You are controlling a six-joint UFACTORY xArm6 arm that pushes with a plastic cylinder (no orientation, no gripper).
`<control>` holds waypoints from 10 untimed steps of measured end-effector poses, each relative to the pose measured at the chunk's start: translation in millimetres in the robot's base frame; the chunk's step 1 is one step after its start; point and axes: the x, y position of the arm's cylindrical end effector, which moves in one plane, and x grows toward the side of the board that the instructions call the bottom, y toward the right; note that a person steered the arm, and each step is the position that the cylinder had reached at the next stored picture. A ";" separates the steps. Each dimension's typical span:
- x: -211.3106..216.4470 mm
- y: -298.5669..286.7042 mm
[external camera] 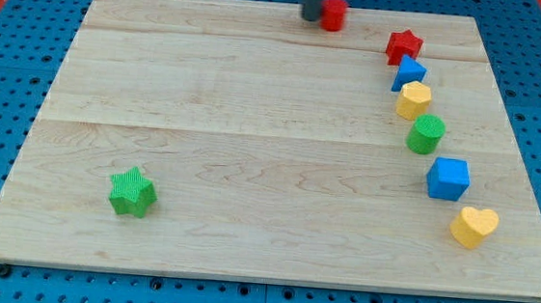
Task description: Point at the blue triangle
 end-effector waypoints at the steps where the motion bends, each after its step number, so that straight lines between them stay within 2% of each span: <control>1: -0.1 52.8; 2: -20.2 -13.6; 5: -13.8 1.1; 6: -17.2 27.9; 8: 26.6 25.4; 10: 26.9 25.4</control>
